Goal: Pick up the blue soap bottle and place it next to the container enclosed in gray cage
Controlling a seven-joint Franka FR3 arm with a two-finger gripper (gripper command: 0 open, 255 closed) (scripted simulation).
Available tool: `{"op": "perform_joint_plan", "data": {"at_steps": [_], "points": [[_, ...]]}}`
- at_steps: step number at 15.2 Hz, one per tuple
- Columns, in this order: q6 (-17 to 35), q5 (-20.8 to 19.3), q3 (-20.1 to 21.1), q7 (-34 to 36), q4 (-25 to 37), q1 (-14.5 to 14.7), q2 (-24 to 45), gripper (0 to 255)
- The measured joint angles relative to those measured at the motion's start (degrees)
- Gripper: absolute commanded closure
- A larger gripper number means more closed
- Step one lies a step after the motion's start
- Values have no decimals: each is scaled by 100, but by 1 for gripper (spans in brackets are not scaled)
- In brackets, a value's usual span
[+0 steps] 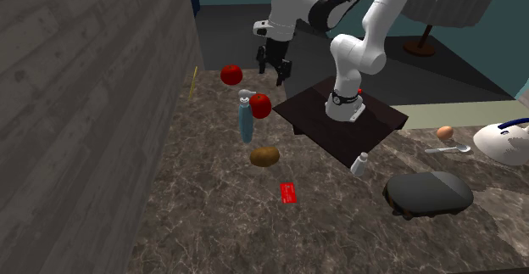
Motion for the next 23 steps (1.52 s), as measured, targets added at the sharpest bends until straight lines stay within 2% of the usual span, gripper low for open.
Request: {"op": "perform_joint_plan", "data": {"at_steps": [7, 10, 16, 22, 23], "points": [[1592, -201, -501, -586, 95, -124, 1222, 0], [1961, -208, -586, -682, 73, -135, 1494, 0], [2487, -170, -662, -738, -16, -121, 1918, 0], [2546, -159, -670, -745, -10, -117, 1979, 0], [2546, -159, -670, -745, -10, -117, 1979, 255]]}}
